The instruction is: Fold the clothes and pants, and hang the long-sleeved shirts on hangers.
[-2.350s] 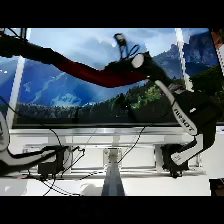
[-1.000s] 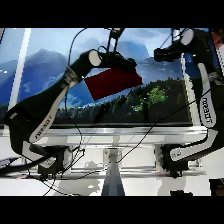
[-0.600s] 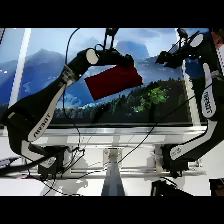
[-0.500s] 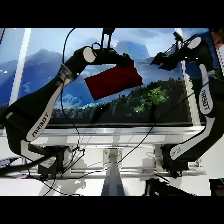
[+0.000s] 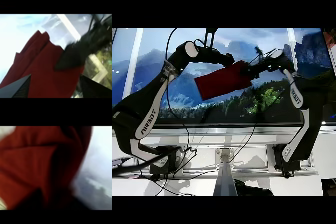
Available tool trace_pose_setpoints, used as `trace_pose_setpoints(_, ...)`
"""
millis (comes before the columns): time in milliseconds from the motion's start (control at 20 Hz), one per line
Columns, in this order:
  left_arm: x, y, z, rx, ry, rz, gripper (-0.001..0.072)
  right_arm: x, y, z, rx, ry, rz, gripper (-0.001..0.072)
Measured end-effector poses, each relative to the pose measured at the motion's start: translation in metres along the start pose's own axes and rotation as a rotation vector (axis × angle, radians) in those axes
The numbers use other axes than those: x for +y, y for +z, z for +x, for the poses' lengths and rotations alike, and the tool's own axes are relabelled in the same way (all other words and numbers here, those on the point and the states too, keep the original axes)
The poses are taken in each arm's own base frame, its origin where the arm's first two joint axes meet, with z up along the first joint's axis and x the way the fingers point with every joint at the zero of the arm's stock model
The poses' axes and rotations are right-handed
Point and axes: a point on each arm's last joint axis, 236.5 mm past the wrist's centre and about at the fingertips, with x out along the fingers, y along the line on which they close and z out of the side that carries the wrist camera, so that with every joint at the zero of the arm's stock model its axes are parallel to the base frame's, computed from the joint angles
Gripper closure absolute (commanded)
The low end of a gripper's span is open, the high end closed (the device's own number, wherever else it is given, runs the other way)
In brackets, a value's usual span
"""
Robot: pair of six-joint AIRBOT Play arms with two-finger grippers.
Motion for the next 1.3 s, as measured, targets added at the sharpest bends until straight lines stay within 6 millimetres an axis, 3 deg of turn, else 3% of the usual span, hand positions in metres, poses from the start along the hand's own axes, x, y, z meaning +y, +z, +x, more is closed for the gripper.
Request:
trace_pose_setpoints(150,0.014,0.0,-0.018,0.02,0.025,0.013,0.0006,0.02,0.006,0.004,-0.009,-0.005,-0.091,0.0699)
trace_pose_setpoints(300,0.041,-0.001,-0.055,0.07,0.138,0.125,0.0012,0.027,0.03,-0.033,-0.086,-0.084,-0.155,0.07)
trace_pose_setpoints(450,0.071,-0.006,-0.113,0.16,0.304,0.264,0.0012,0.002,0.064,-0.117,-0.247,-0.273,-0.133,0.07)
trace_pose_setpoints(550,0.085,-0.01,-0.157,0.225,0.411,0.325,0.0014,-0.028,0.075,-0.192,-0.371,-0.402,-0.049,0.07)
trace_pose_setpoints(650,0.092,-0.014,-0.201,0.272,0.504,0.356,0.0014,-0.062,0.071,-0.277,-0.503,-0.515,0.067,0.07)
trace_pose_setpoints(750,0.095,-0.018,-0.237,0.307,0.579,0.362,0.0014,-0.103,0.046,-0.357,-0.602,-0.608,0.224,0.07)
trace_pose_setpoints(900,0.095,-0.022,-0.273,0.325,0.65,0.359,0.0013,-0.16,-0.02,-0.449,-0.687,-0.698,0.487,0.07)
trace_pose_setpoints(1050,0.095,-0.024,-0.288,0.334,0.681,0.357,0.0013,-0.207,-0.107,-0.504,-0.679,-0.751,0.754,0.07)
trace_pose_setpoints(1150,0.095,-0.026,-0.291,0.342,0.688,0.353,0.0013,-0.227,-0.161,-0.518,-0.638,-0.75,0.905,0.0692)
trace_pose_setpoints(1200,0.095,-0.026,-0.292,0.344,0.691,0.353,0.0014,-0.235,-0.188,-0.523,-0.616,-0.748,0.982,0.0615)
trace_pose_setpoints(1250,0.096,-0.026,-0.292,0.347,0.692,0.352,0.0014,-0.242,-0.211,-0.527,-0.597,-0.745,1.048,0.0407)
trace_pose_setpoints(1300,0.096,-0.027,-0.293,0.349,0.694,0.352,0.0013,-0.246,-0.23,-0.529,-0.584,-0.732,1.099,0.0307)
